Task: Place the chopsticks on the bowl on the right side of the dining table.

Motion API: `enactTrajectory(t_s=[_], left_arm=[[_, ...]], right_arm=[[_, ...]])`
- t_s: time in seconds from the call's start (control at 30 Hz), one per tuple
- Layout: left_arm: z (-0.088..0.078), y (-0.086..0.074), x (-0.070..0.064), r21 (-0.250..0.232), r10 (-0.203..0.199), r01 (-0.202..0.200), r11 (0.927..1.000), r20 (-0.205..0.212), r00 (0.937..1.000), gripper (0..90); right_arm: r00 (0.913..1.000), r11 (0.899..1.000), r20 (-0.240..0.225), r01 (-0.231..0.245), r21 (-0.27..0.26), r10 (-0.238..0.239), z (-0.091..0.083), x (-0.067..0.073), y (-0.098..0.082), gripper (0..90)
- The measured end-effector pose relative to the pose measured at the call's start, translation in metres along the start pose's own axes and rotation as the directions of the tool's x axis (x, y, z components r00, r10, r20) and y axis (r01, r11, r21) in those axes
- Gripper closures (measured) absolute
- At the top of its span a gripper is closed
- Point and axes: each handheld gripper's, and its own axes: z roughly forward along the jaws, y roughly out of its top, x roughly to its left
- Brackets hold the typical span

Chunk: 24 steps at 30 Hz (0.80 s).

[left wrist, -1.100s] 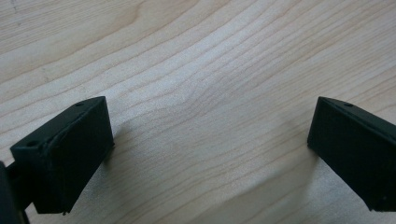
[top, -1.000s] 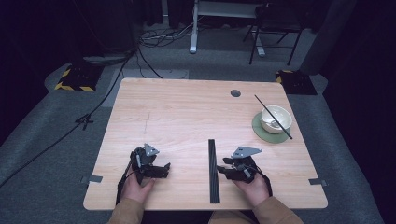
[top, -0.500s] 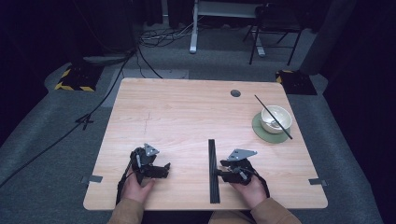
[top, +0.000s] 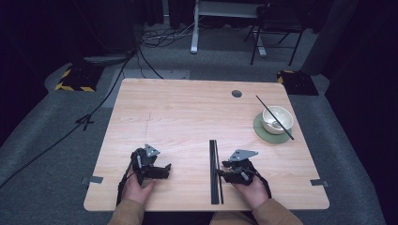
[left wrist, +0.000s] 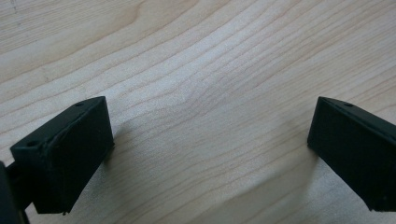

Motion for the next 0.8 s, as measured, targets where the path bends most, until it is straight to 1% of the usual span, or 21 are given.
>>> enactTrajectory(t_s=[0.07,0.1,0.13,0.17,0.2,0.23,0.27,0.3,0.33,0.43,0.47,0.6,0.63,0.73,0.8], left_arm=[[0.0,0.0,0.0,0.001,0.002,-0.002,1.0,0.003,1.0,0.4],[0.0,0.001,0.0,0.004,0.006,-0.006,1.0,0.005,1.0,0.4],[0.0,0.001,0.0,0.003,0.006,-0.006,1.0,0.006,1.0,0.4],[0.0,0.001,0.001,0.004,0.01,-0.01,0.9999,0.004,0.9999,0.4],[0.0,0.001,0.001,0.002,0.01,-0.01,0.9999,0.003,0.9999,0.3],[0.001,0.001,0.0,-0.001,0.008,-0.008,1.0,-0.001,1.0,0.3],[0.001,0.002,0.0,-0.004,0.009,-0.009,1.0,0.0,1.0,0.3],[0.001,0.002,0.0,0.002,0.006,-0.007,1.0,0.005,1.0,0.3],[0.002,0.002,0.0,-0.002,0.006,-0.006,1.0,0.002,1.0,0.3],[0.002,0.003,0.0,-0.001,0.009,-0.009,1.0,-0.001,1.0,0.3],[0.002,0.003,0.0,0.002,0.009,-0.009,1.0,0.0,1.0,0.3],[0.002,0.004,0.0,0.004,0.01,-0.01,0.9999,0.002,1.0,0.3],[0.002,0.004,0.0,0.004,0.009,-0.009,0.9999,0.003,1.0,0.4],[0.002,0.004,0.0,0.004,0.01,-0.01,0.9999,0.001,1.0,0.4],[0.002,0.003,0.0,0.003,0.009,-0.009,1.0,0.002,1.0,0.4]], right_arm=[[0.9999,1.0,0.008,0.009,0.005,-0.009,-0.001,-0.001,-0.001,55.1],[0.9999,1.0,0.011,0.003,0.005,-0.003,-0.003,-0.001,-0.002,55.7],[0.9998,1.0,0.013,0.012,0.007,-0.012,-0.004,-0.002,-0.003,56.7],[0.9999,1.0,0.017,0.002,0.007,-0.002,-0.005,-0.002,-0.004,57.4],[0.9997,1.0,0.021,0.008,0.009,-0.008,-0.006,-0.004,-0.004,58.1],[0.9996,1.0,0.03,-0.001,0.006,0.0,-0.007,-0.004,-0.005,59.2],[0.9994,1.0,0.033,0.007,0.01,-0.007,-0.009,-0.006,-0.006,60.0],[0.9994,1.0,0.034,-0.002,0.009,0.002,-0.01,-0.007,-0.007,60.6],[0.9992,1.0,0.04,-0.008,0.011,0.008,-0.012,-0.008,-0.008,61.3],[0.9985,1.0,0.054,-0.012,0.007,0.011,-0.017,-0.013,-0.01,64.0],[0.998,1.0,0.058,-0.026,0.007,0.025,-0.018,-0.015,-0.01,65.0],[0.9972,1.0,0.069,-0.031,0.005,0.031,-0.022,-0.019,-0.012,68.2],[0.9963,0.999,0.078,-0.038,0.009,0.037,-0.024,-0.023,-0.013,70.9],[0.9951,0.998,0.084,-0.053,0.017,0.052,-0.025,-0.028,-0.014,73.4],[0.9934,0.997,0.09,-0.074,0.023,0.072,-0.025,-0.031,-0.014,75.3]])
